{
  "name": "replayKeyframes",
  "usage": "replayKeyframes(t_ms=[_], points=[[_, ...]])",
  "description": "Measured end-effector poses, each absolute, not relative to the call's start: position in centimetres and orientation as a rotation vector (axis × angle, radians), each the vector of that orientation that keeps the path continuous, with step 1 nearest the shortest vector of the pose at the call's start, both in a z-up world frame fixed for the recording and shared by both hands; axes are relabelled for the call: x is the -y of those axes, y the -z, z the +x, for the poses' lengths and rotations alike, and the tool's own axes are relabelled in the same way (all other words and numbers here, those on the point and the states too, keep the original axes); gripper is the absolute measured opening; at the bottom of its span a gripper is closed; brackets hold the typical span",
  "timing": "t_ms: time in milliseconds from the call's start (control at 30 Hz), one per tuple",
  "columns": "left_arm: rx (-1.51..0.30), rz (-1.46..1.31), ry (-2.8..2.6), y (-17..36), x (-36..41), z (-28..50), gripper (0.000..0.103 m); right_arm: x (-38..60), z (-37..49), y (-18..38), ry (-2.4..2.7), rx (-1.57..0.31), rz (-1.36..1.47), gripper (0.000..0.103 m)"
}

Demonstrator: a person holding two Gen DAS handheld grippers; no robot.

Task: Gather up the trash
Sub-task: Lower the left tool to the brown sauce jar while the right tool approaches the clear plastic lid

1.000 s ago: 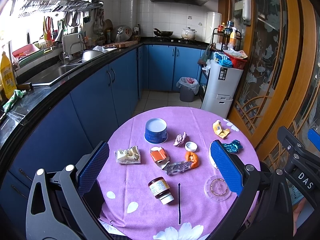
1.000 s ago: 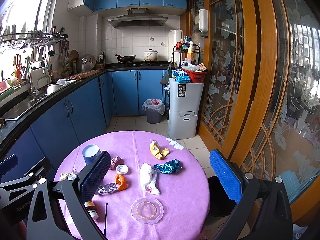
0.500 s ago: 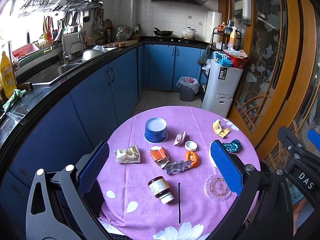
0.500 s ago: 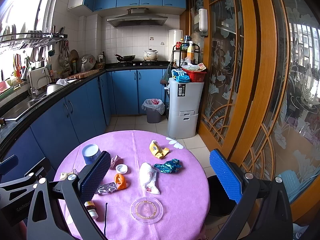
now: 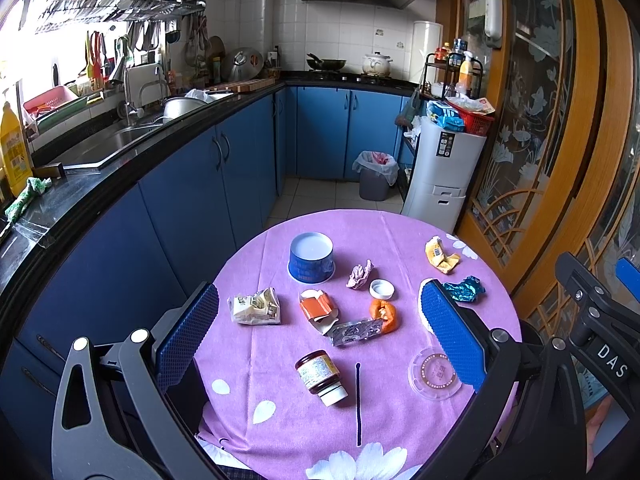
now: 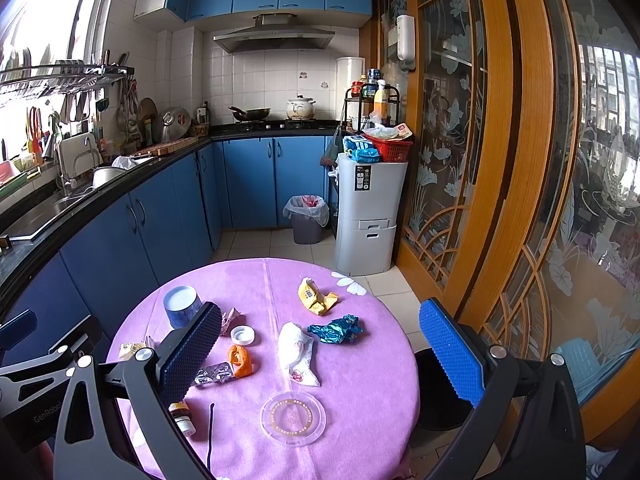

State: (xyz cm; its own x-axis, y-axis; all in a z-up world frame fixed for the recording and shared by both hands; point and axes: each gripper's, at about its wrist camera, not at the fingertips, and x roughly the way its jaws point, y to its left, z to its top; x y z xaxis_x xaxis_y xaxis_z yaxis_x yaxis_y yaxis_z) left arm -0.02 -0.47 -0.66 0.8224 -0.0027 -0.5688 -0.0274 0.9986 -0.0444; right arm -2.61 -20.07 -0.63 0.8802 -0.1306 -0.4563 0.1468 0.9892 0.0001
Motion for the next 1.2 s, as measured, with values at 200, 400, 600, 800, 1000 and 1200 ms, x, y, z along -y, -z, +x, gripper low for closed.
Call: replayKeyframes(t_ms=[200, 400, 600, 800, 1000, 1200], points=[[-0.625, -0.047, -0.014, 1.4, 0.6, -0.1, 0.1, 20.1, -2.4, 0.9, 0.143, -0.486, 0.035, 0.097], [-0.719, -0.031, -0.021, 3.7, 0.7, 0.7, 0.1, 20.5, -2.2, 3.9, 0.144, -0.545, 0.042, 0.097], [-0.86, -0.011, -0.024, 6.4, 0.5, 2.5, 0.1, 20.8, -0.1, 6.1, 0.133, -0.669, 0.056, 0.097], [-1.106, -0.006, 0.011, 12.2, 0.6, 5.2, 0.1, 20.5, 3.2, 11.3, 0.113, -0.887, 0.038, 0.097], [-1.31, 0.032, 0.023, 17.3, 1.1, 6.9, 0.1, 19.9, 6.0, 17.0, 0.071, -1.124, -0.025, 0.097], [-1.372, 0.019, 0.0, 19.4, 0.8, 8.2, 0.1, 20.1, 7.4, 19.2, 0.051, -1.211, -0.023, 0.097]])
